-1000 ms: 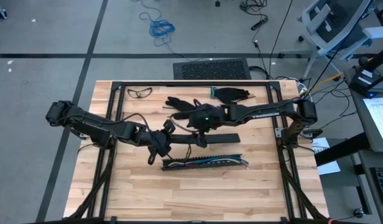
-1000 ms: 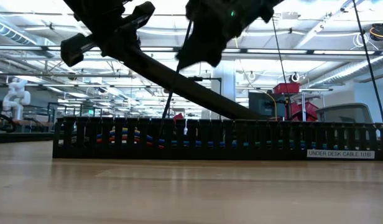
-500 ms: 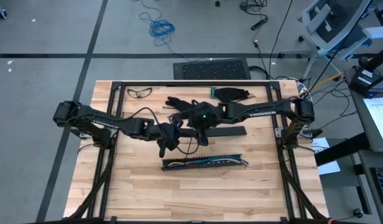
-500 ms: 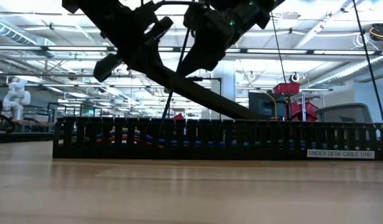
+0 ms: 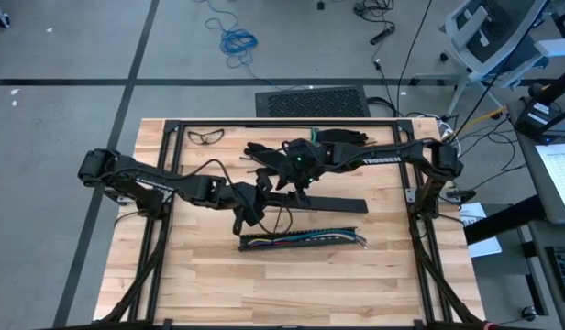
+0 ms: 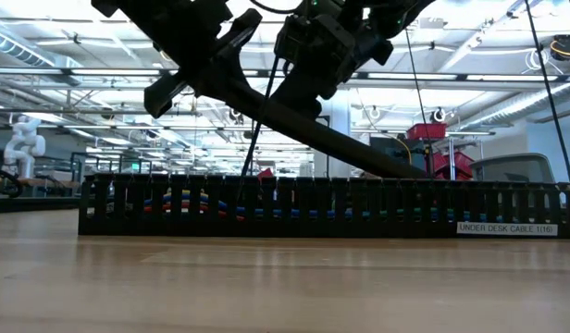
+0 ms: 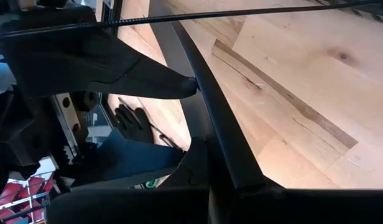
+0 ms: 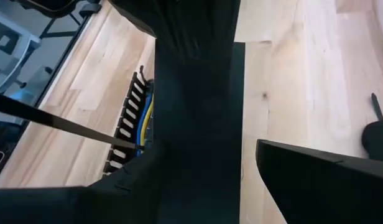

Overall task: Ziptie cables
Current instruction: Insert the black cover of the black cable duct

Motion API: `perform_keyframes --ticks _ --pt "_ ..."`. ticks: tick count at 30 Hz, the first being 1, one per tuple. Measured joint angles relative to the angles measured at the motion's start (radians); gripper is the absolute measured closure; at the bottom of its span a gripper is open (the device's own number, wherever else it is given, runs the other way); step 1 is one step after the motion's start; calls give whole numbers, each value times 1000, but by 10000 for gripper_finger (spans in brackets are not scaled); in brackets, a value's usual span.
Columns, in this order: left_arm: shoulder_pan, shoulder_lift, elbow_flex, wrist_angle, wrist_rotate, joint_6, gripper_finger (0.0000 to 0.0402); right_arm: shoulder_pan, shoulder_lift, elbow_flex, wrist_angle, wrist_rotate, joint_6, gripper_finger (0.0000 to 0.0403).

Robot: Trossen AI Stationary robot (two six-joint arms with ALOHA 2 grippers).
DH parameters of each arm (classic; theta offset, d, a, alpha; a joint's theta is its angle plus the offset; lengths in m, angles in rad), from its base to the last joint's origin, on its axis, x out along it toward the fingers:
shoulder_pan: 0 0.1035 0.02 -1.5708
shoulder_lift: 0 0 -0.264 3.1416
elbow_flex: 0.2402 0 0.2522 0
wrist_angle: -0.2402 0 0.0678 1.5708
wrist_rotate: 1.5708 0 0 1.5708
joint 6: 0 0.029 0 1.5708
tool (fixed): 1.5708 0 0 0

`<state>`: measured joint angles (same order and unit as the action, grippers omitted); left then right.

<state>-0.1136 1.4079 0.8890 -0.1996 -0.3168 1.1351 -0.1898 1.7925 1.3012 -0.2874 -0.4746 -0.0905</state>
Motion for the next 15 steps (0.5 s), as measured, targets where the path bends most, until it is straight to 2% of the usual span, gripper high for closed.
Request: perform_keyframes --ticks 15 --pt "2 0 0 2 3 -29 401 55 -2 0 7 -27 86 162"
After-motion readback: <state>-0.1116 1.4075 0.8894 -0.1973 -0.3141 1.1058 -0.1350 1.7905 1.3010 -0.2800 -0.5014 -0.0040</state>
